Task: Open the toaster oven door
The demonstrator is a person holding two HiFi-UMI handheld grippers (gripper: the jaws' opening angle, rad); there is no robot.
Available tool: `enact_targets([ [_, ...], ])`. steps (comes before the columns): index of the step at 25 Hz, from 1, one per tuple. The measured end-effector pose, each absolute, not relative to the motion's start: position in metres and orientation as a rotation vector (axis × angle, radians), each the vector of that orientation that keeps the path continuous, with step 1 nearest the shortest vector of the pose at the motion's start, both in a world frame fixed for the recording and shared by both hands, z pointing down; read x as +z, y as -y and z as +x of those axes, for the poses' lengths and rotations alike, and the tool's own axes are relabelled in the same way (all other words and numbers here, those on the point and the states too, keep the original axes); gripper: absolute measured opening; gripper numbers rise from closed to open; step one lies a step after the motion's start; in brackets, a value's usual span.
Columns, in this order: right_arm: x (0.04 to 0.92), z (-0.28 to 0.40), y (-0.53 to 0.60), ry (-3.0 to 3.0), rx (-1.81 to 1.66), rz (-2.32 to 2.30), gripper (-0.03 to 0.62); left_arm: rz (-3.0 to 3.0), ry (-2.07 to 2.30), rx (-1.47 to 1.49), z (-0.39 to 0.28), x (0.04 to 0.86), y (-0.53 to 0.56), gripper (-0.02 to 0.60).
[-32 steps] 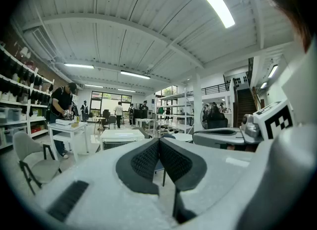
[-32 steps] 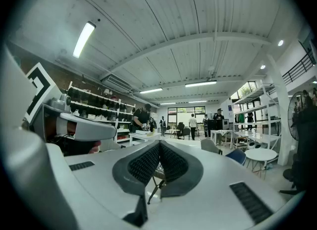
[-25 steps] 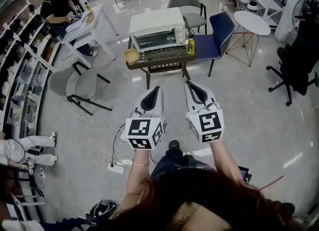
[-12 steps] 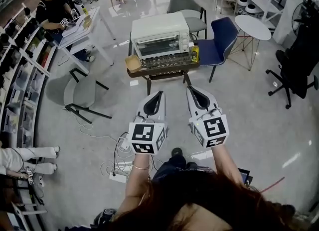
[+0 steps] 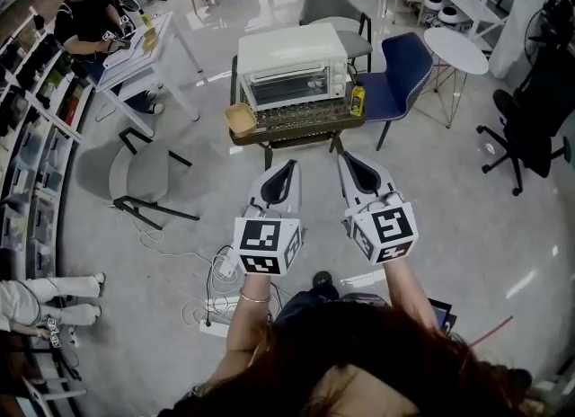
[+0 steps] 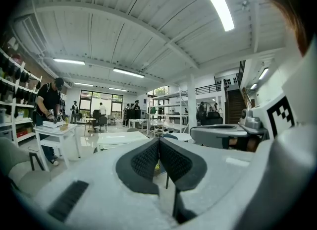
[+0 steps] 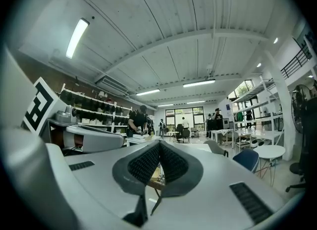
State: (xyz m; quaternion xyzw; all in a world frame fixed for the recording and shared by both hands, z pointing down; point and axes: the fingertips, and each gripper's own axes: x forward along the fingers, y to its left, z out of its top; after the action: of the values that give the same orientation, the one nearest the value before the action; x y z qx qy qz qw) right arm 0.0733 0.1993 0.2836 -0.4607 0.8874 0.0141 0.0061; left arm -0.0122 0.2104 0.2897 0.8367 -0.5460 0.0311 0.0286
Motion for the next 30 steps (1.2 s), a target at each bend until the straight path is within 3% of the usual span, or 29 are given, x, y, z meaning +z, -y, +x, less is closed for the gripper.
enact_targets([
  [30, 0.289, 0.044, -0.120, -2.729, -0.079, -1.447, 0.001, 2.592, 1.653, 0.066, -0.038, 0.292, -0.134, 0.015],
])
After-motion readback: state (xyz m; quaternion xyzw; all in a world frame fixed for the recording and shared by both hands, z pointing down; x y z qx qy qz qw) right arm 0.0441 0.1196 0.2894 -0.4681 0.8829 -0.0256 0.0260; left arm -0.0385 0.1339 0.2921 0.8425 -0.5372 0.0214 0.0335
